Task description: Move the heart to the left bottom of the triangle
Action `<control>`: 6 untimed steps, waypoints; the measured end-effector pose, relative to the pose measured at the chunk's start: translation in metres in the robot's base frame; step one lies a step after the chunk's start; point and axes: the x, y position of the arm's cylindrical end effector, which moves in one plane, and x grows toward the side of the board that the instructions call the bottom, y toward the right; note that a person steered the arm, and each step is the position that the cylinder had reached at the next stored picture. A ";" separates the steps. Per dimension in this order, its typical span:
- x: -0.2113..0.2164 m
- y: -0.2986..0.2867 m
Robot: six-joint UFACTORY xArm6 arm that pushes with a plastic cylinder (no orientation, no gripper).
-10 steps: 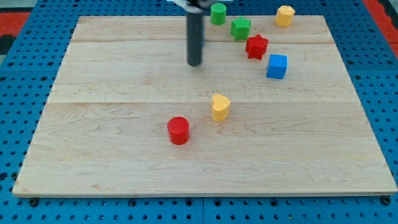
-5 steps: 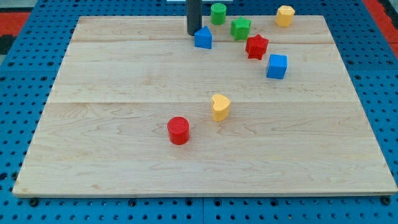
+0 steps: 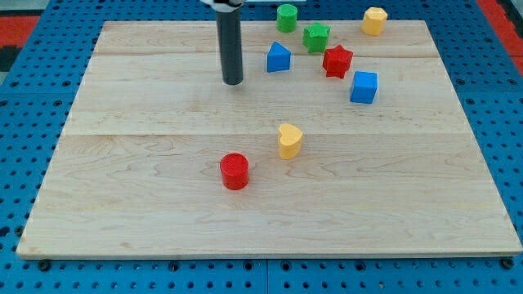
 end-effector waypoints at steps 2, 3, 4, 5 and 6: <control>0.008 -0.042; 0.044 -0.054; 0.098 -0.065; 0.176 -0.014; 0.214 0.061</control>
